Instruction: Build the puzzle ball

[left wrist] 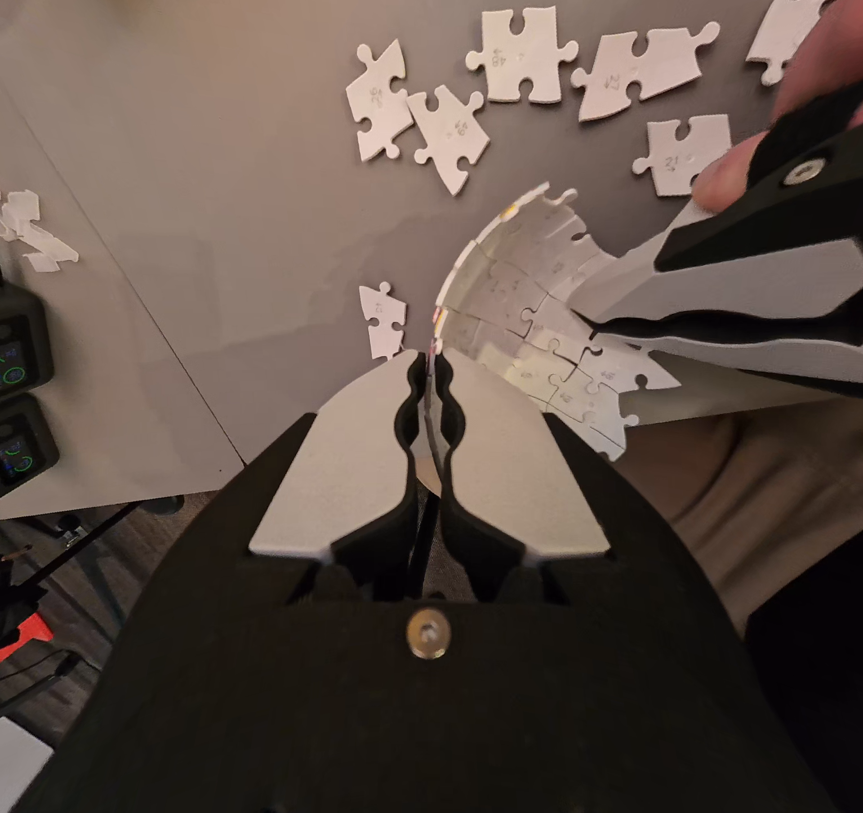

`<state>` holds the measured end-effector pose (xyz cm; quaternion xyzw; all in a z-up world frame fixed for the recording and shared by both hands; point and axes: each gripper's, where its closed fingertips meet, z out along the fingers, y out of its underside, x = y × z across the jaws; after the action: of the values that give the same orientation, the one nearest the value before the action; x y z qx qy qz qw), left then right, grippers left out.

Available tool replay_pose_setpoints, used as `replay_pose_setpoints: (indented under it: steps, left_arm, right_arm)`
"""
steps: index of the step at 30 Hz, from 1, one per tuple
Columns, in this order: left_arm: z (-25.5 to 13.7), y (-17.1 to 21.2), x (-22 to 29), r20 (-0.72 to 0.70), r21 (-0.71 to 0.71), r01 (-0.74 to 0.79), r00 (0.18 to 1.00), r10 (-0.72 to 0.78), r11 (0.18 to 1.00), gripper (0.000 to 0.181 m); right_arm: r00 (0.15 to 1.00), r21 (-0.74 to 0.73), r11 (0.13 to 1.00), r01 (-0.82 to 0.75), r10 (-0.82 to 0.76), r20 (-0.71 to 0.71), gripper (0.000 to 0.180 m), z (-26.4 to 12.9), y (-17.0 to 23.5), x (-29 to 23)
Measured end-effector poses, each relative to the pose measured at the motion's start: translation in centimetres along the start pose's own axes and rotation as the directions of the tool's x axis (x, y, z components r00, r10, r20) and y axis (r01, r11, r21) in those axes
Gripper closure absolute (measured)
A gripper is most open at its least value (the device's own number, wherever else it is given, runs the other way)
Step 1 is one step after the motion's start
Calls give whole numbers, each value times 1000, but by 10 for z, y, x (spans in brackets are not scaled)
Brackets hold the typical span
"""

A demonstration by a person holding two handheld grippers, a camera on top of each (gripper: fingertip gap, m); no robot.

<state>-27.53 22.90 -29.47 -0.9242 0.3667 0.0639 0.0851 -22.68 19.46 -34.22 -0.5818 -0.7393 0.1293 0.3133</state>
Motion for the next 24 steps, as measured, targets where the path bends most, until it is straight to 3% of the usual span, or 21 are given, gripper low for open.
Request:
replay_pose_setpoints:
  steps: [7, 14, 20, 24]
  left_arm:
    - [-2, 2, 1, -38, 91, 55, 998, -52, 994, 175]
    - [-10, 10, 1, -133, 243, 167, 982, -138, 955, 152]
    - [-25, 28, 0, -219, 398, 340, 937, -271, 852, 131]
    - [-20, 44, 7, -314, 464, 505, 862, -398, 728, 122]
  right_arm:
    - [998, 20, 998, -59, 59, 2, 180, 0, 0, 0]
    - [995, 38, 995, -96, 96, 11, 180, 0, -1, 1]
    - [995, 40, 994, -103, 103, 5, 180, 0, -1, 1]
    - [994, 49, 993, -109, 109, 2, 180, 0, -1, 1]
